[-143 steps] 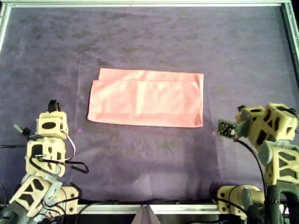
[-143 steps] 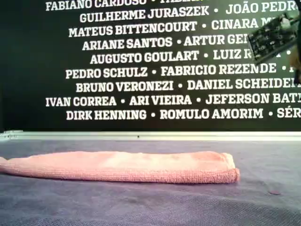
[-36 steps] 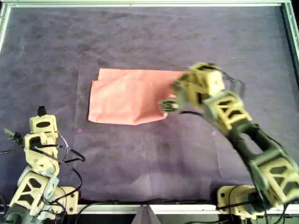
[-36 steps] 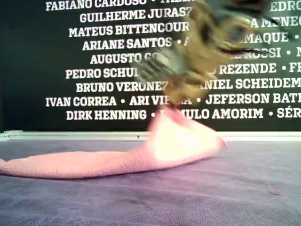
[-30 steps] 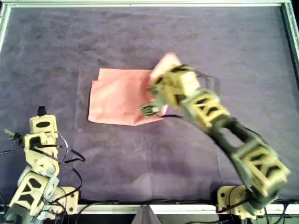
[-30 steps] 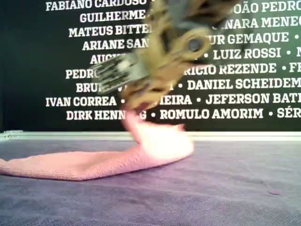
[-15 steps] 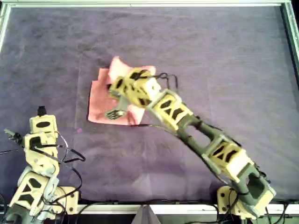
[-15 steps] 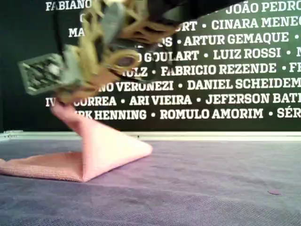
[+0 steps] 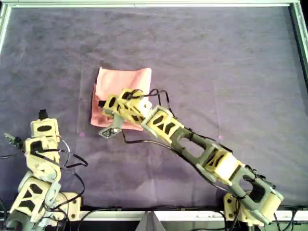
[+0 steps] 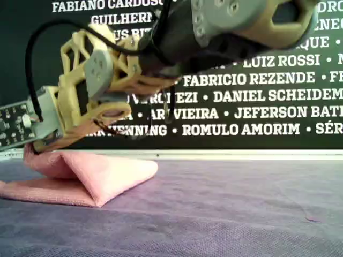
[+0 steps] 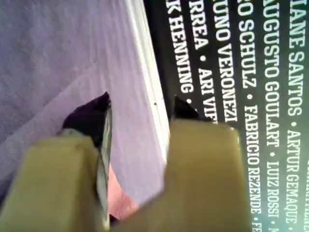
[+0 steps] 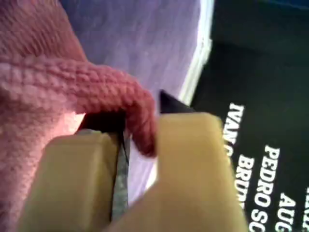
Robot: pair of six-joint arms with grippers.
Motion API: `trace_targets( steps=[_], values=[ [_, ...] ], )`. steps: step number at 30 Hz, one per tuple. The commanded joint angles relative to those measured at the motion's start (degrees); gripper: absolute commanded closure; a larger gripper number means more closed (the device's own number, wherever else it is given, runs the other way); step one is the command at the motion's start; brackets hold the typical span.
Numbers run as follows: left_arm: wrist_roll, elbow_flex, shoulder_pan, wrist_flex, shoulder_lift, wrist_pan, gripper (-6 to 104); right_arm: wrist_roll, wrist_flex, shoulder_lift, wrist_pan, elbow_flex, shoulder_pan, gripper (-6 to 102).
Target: Fold a cloth
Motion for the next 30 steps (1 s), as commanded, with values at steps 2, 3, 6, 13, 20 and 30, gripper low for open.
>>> trace_targets(
  steps=[2,3,6,13,20,30],
  values=[
    [-0.26,-0.97,1.41,0.00,0.26,-0.62,53,0.09,-3.08,3.25,0.18,-5.10,0.53,48],
    [-0.26,-0.97,1.41,0.00,0.26,-0.62,53,0.09,-2.72,3.78,0.18,-5.10,0.53,48],
    [-0.26,-0.97,1.41,0.00,0.26,-0.62,53,0.09,-2.64,4.22,0.18,-5.19,0.35,48],
    [-0.26,-0.97,1.41,0.00,0.26,-0.62,53,-0.79,-0.53,8.88,0.09,-4.39,-0.44,49],
    [-0.26,-0.97,1.41,0.00,0.26,-0.62,53,-0.70,24.35,19.25,-0.44,-3.78,-2.02,84],
    [-0.35,-0.97,1.49,0.00,0.26,-0.62,53,0.35,59.68,23.12,0.00,-5.10,-3.87,95]
  ],
)
